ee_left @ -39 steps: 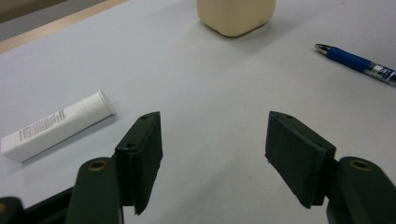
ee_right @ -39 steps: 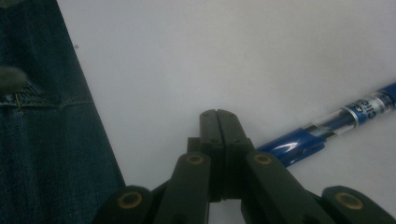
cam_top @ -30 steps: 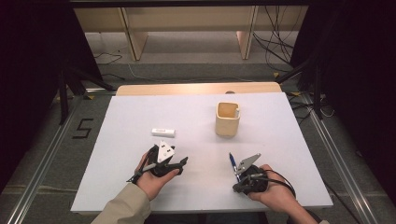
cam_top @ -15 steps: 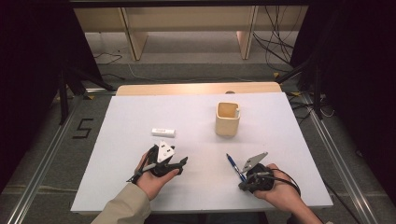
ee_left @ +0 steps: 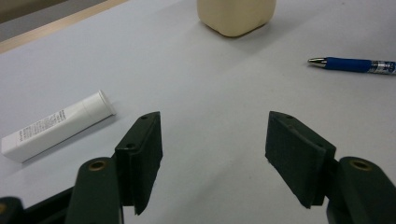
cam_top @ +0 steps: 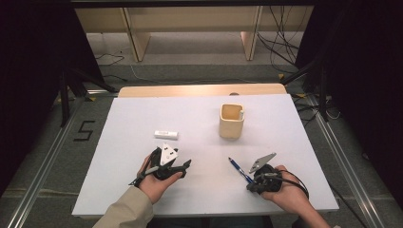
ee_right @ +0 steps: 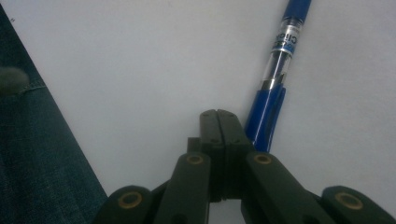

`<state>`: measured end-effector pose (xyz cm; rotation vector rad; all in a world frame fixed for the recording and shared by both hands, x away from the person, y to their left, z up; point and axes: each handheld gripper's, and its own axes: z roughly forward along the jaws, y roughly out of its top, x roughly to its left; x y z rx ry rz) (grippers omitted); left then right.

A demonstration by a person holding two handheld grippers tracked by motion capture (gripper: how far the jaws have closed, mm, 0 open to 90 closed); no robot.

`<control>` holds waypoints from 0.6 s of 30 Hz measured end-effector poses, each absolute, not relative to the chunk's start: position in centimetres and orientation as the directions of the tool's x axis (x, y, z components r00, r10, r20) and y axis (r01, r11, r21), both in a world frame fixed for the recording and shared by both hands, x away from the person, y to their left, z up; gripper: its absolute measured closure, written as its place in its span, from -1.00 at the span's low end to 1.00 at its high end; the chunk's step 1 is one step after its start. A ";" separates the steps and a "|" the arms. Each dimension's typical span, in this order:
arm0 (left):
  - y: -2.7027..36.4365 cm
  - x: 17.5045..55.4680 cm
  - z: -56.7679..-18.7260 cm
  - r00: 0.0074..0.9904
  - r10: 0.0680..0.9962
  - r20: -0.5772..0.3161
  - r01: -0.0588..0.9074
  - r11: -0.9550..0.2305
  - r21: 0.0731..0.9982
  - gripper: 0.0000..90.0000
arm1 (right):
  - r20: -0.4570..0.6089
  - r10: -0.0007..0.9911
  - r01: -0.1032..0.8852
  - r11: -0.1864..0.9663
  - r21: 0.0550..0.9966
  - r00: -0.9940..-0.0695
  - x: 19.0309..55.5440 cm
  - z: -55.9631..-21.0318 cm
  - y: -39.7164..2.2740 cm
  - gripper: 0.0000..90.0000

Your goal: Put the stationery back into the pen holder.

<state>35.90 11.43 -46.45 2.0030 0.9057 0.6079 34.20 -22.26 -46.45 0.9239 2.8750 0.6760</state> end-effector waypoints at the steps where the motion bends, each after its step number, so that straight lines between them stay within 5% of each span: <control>1: 11.4 35.9 -46.4 0.623 0.778 0.082 0.377 -0.390 0.840 -0.19 | 0.090 0.572 0.552 0.722 0.417 -0.815 34.2 -46.4 -22.3 1.00; 10: 11.3 35.9 -46.5 0.622 0.779 0.082 0.375 -0.388 0.842 -0.19 | 0.082 0.607 0.583 0.706 0.402 -0.791 34.4 -46.3 -22.4 1.00; 18: 11.2 35.9 -46.5 0.622 0.779 0.080 0.375 -0.387 0.842 -0.20 | 0.072 0.620 0.588 0.694 0.416 -0.782 34.5 -45.0 -22.2 0.79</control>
